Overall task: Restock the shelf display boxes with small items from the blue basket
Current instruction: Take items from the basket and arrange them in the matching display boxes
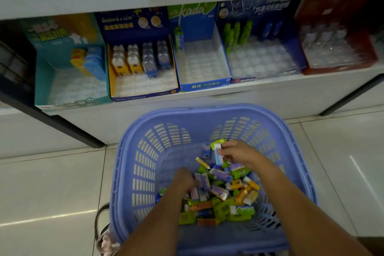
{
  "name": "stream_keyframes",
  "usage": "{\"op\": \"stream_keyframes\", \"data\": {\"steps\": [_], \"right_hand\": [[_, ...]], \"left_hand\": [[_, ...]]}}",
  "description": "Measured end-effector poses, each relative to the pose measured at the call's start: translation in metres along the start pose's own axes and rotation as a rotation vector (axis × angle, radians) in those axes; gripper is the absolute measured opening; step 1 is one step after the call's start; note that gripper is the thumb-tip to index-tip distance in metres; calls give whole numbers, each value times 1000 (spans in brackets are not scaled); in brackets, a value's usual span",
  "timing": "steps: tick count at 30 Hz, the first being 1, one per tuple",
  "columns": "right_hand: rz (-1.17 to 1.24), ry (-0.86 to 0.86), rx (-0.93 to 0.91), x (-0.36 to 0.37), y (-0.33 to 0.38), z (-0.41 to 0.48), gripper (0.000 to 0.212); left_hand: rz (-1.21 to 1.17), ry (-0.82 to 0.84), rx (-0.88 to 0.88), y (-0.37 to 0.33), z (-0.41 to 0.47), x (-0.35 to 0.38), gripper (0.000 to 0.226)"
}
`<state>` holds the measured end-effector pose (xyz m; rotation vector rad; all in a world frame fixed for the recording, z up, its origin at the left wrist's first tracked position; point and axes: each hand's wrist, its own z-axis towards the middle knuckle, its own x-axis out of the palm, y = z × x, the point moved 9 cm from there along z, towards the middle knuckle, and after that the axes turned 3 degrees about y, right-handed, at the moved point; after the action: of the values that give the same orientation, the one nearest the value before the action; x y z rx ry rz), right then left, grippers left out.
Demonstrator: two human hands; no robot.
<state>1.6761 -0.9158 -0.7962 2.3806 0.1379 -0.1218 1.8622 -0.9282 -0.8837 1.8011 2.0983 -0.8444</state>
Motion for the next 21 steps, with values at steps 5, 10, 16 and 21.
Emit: {"op": "stream_keyframes", "data": {"steps": [5,10,16,21], "right_hand": [[395,-1,39,-3,3,-30,12],[425,41,-88,-10,26,-55,15],[630,-11,-303,-40,89,-85,31],[587,-63,-614,-67,152,-121,14]], "left_hand": [[-227,54,-61,6,-9,-3,36],[-821,143,51,-19,-30,-28,26],[-1227,200,388,-93,-98,-105,12],[-1406,197,589,-142,-157,-153,20]]}}
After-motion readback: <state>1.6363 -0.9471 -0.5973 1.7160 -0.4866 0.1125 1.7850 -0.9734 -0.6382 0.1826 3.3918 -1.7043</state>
